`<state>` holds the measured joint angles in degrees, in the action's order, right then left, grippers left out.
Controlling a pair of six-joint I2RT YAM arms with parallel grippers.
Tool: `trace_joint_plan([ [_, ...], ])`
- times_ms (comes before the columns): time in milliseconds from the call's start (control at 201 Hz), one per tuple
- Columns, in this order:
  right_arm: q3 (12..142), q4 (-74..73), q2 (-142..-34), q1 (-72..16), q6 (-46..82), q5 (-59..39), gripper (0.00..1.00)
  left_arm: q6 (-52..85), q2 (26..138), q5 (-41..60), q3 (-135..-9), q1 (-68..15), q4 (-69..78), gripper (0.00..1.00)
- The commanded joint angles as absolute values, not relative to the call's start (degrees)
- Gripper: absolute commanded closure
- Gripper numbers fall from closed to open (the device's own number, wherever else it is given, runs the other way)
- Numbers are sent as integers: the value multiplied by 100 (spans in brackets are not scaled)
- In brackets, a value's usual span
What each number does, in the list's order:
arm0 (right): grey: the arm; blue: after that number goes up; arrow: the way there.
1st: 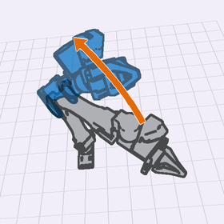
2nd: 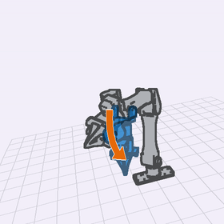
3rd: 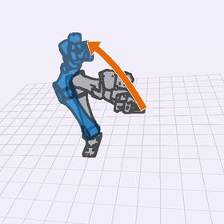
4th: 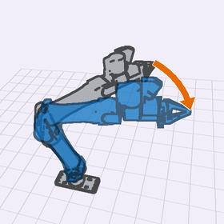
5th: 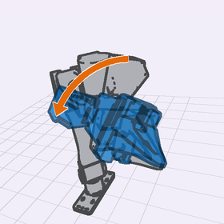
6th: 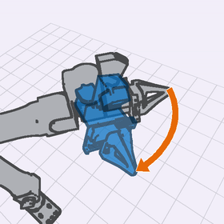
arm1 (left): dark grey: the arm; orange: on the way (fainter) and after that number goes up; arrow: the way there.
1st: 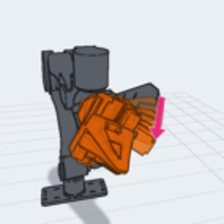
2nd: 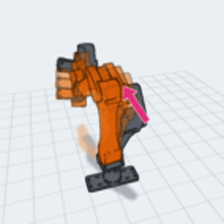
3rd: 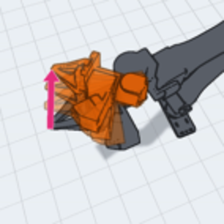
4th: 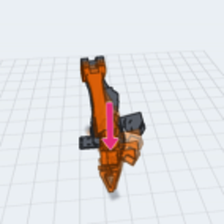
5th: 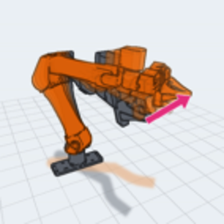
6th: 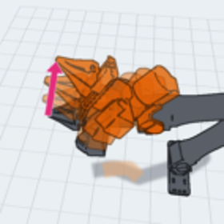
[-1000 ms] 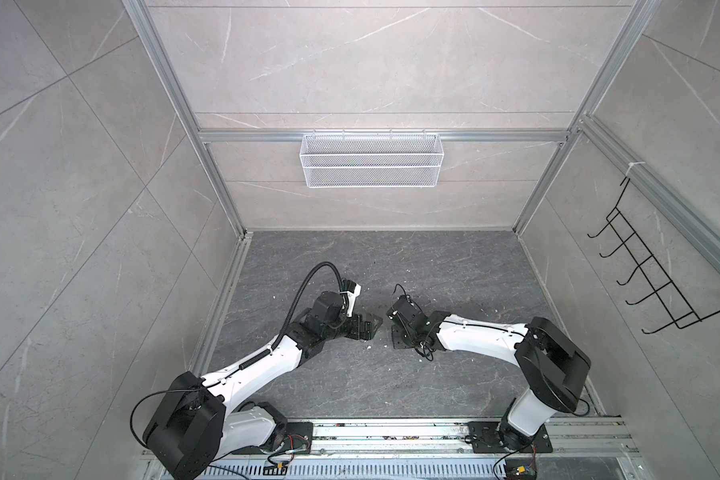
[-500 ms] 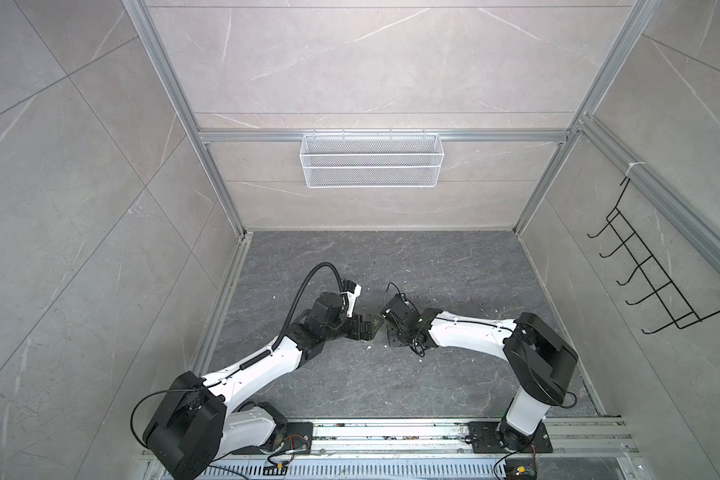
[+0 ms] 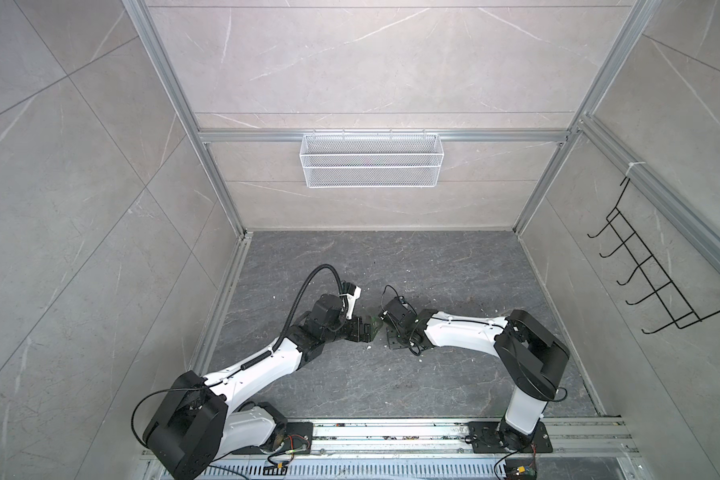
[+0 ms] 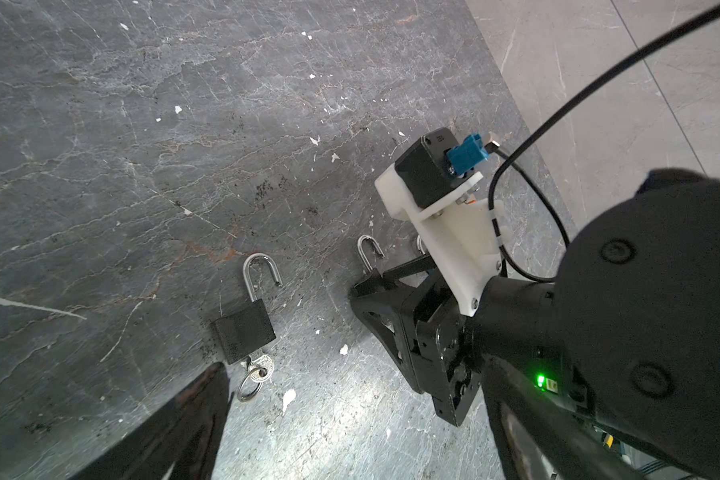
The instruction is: Lock with the key
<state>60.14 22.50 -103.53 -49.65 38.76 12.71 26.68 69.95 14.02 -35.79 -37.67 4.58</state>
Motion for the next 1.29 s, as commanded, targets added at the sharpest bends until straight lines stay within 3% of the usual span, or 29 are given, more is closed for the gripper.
trace_joint_plan([
  [0, 6121, 2377, -10497, -5010, 3899, 1295, 56, 2718, 6908, 1420, -3555, -3771, 708, 4],
  [448, 6015, 2477, -10578, -5107, 4012, 1510, 69, 2900, 6785, 1225, -3350, -3727, 756, 4],
  [592, 5779, 2215, -10251, -5114, 4023, 1551, 82, 3034, 6896, 1090, -3322, -3674, 773, 4],
  [662, 5654, 2032, -10041, -5114, 3930, 1567, 100, 3085, 6971, 1094, -3355, -3623, 766, 5],
  [886, 5224, 1260, -9300, -5106, 3534, 1524, 100, 3064, 7198, 1240, -3576, -3578, 704, 5],
  [1045, 4888, 542, -8917, -5107, 3092, 978, 100, 3108, 7446, 1390, -3744, -3577, 761, 5],
  [1289, 4378, -580, -8416, -5115, 2592, 16, 100, 3357, 7801, 2021, -3942, -3577, 1158, 17],
])
